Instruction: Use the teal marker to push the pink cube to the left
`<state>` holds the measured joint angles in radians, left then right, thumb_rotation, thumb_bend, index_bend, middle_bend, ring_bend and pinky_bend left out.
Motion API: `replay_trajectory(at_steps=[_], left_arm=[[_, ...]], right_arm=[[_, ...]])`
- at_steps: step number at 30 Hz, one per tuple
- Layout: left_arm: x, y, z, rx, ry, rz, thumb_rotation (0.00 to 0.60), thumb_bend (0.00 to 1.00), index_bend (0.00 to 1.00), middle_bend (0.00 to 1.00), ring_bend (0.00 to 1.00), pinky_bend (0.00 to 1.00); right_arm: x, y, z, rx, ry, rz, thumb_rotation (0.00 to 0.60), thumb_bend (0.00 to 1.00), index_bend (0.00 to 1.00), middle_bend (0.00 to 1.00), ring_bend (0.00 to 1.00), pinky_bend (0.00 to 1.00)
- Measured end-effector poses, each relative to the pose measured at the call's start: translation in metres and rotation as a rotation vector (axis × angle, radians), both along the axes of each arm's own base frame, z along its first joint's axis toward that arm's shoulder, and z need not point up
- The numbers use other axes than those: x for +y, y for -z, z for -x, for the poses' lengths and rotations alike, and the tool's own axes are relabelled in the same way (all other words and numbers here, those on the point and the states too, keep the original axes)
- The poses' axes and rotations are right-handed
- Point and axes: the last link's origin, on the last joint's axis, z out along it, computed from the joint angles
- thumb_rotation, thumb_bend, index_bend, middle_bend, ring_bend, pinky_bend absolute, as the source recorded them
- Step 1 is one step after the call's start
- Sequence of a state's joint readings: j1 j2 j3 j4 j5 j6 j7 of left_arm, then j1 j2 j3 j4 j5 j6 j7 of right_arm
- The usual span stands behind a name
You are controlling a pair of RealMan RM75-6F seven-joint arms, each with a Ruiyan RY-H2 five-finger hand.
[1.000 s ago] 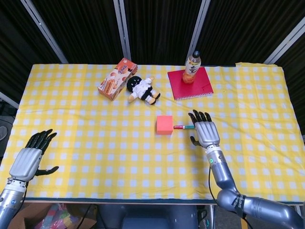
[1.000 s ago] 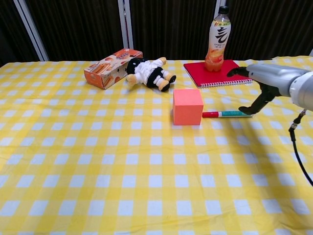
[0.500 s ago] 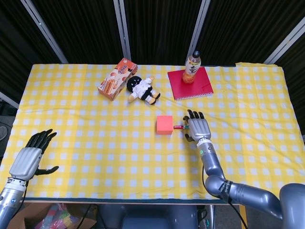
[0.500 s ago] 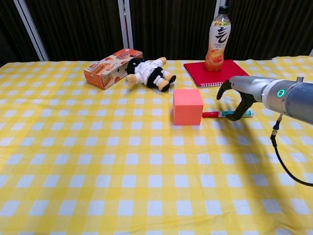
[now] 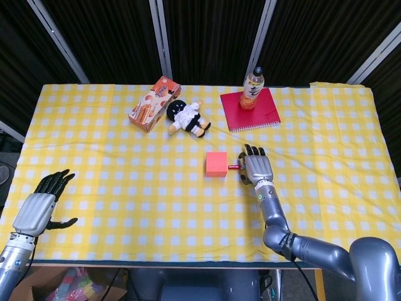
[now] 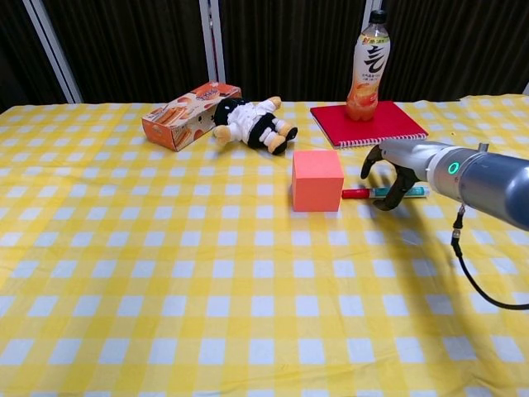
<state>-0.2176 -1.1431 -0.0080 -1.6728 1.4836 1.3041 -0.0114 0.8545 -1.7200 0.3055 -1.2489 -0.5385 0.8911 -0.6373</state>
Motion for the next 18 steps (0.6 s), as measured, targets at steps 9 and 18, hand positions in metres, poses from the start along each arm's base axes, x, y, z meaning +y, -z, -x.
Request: replay_trajectory(at_steps=[9,18], left_arm=[[0.0,0.0,0.0,-0.005,-0.002,0.004,0.6,0.0,0.0,0.0,0.0,0.0],[0.0,-0.001,0.0,-0.011,0.0,0.004,0.6,0.0,0.0,0.0,0.0,0.0]], right_arm=[[-0.003,0.009,-0.002,0.008,-0.002,-0.007,0.6,0.43,0.42,0.09,0.0,0.0],[-0.001,0.016,-0.004,-0.002,-0.003,-0.001,0.6,0.59,0.55,0.15,0.0,0.0]])
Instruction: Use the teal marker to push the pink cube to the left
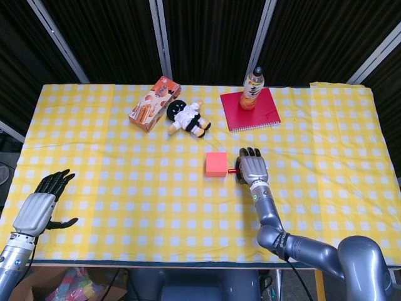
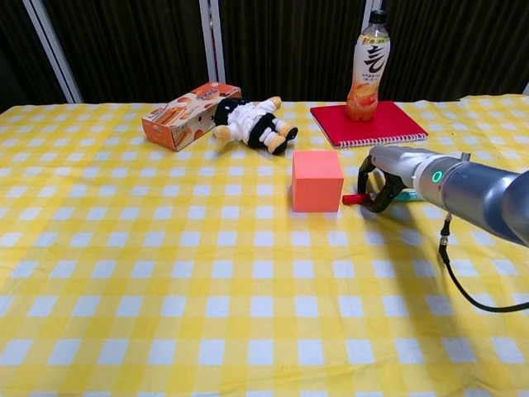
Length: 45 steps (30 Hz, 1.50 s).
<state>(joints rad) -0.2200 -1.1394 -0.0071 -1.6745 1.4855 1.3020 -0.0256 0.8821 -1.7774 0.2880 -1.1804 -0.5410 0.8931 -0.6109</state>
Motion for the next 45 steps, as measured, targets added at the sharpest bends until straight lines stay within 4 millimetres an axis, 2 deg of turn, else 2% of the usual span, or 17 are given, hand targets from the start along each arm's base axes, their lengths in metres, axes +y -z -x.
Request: replay_trajectory(at_steps=[8,17,24,35,45], left_arm=[[0.0,0.0,0.0,-0.003,0.0,0.002,0.6,0.0,0.0,0.0,0.0,0.0],[-0.001,0.0,0.0,-0.008,-0.005,0.004,0.6,0.0,0.0,0.0,0.0,0.0],[-0.001,0.0,0.0,-0.009,-0.006,0.004,0.6,0.0,0.0,0.0,0.0,0.0],[0.0,0.0,0.0,-0.015,-0.007,0.007,0.6,0.0,0.0,0.0,0.0,0.0],[-0.001,0.0,-0.002,-0.023,-0.002,0.018,0.6,0.0,0.0,0.0,0.0,0.0]], right_arm=[[0.002,-0.004,-0.005,-0.018,-0.019,0.013,0.6,0.6,0.56,0.15,0.0,0.0],[-0.005,-0.031,-0.011,-0.027,-0.045,0.074,0.6,0.6,0.56,0.16,0.0,0.0],[-0.009,-0.045,-0.004,-0.017,-0.027,0.101,0.6,0.6,0.56,0.16,0.0,0.0],[-0.009,-0.033,0.003,-0.009,-0.008,0.083,0.6,0.6,0.56,0.17,0.0,0.0],[-0.006,-0.01,-0.021,-0.056,-0.058,0.057,0.6,0.6,0.57,0.17,0.01,0.0]])
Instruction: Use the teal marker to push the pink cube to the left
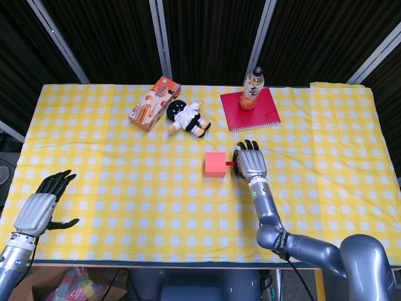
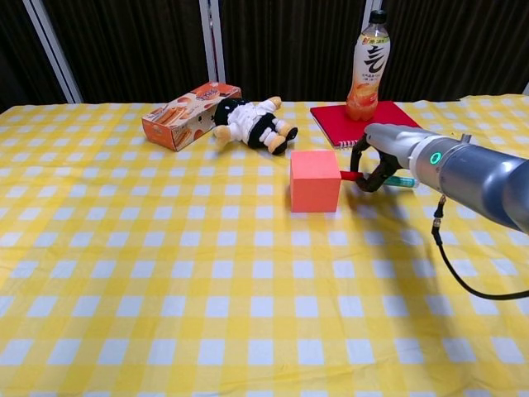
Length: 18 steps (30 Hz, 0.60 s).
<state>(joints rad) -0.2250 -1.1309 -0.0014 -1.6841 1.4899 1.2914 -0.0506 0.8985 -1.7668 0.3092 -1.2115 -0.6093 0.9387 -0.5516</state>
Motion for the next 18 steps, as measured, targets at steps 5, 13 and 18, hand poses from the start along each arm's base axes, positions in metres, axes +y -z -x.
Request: replay_trajectory(at_steps=[5,13,18], left_arm=[[-0.001,0.0,0.0,-0.005,0.001,0.001,0.6,0.0,0.0,0.0,0.0,0.0],[0.0,0.0,-0.001,-0.01,0.001,0.006,0.6,0.0,0.0,0.0,0.0,0.0],[-0.001,-0.001,-0.001,-0.013,-0.002,0.007,0.6,0.0,0.0,0.0,0.0,0.0]], right_arm=[[-0.001,0.008,-0.015,-0.024,-0.028,-0.003,0.6,0.6,0.57,0.17,0.01,0.0],[0.003,0.017,-0.041,-0.065,-0.088,-0.016,0.6,0.6,0.57,0.18,0.01,0.0],[0.008,0.023,-0.046,-0.058,-0.105,-0.032,0.6,0.6,0.57,0.18,0.01,0.0]])
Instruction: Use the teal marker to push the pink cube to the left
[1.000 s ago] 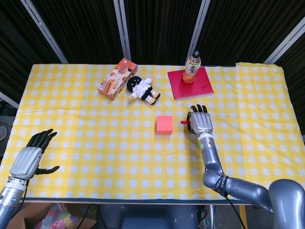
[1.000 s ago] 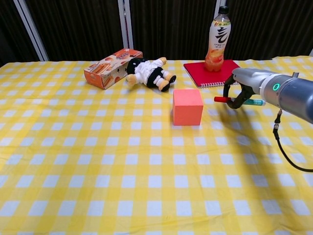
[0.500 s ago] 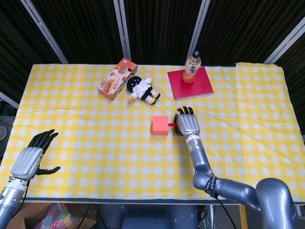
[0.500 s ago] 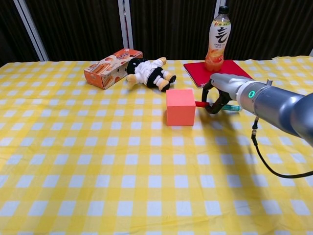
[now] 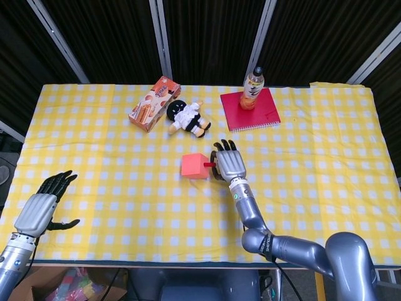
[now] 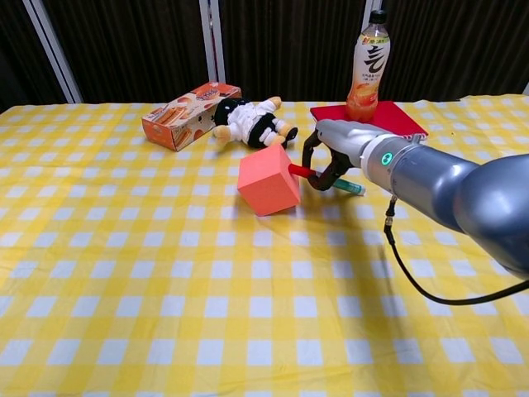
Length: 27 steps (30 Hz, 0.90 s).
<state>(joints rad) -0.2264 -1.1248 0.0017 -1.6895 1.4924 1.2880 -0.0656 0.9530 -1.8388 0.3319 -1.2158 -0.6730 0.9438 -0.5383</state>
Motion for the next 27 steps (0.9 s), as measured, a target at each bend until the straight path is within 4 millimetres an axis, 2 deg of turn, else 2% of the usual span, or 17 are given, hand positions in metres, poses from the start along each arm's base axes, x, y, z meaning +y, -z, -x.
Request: replay_trajectory(at_steps=[6,13,19,27], left_arm=[[0.0,0.0,0.0,-0.004,-0.002,0.0,0.6,0.0,0.0,0.0,0.0,0.0],[0.0,0.0,0.0,-0.005,-0.002,0.004,0.6,0.0,0.0,0.0,0.0,0.0],[0.0,0.0,0.0,-0.005,-0.004,0.003,0.6,0.0,0.0,0.0,0.0,0.0],[0.001,0.0,-0.001,-0.007,-0.004,0.002,0.6,0.0,0.0,0.0,0.0,0.0]], right_arm=[[-0.004,-0.001,0.012,0.042,0.026,0.019,0.6,0.6,0.57,0.18,0.01,0.0],[-0.012,-0.013,0.025,0.073,0.055,0.06,0.6,0.6,0.57,0.18,0.01,0.0],[-0.014,-0.016,0.026,0.085,0.056,0.066,0.6,0.6,0.57,0.18,0.01,0.0],[-0.014,-0.007,0.019,0.076,0.04,0.054,0.6,0.6,0.57,0.18,0.02,0.0]])
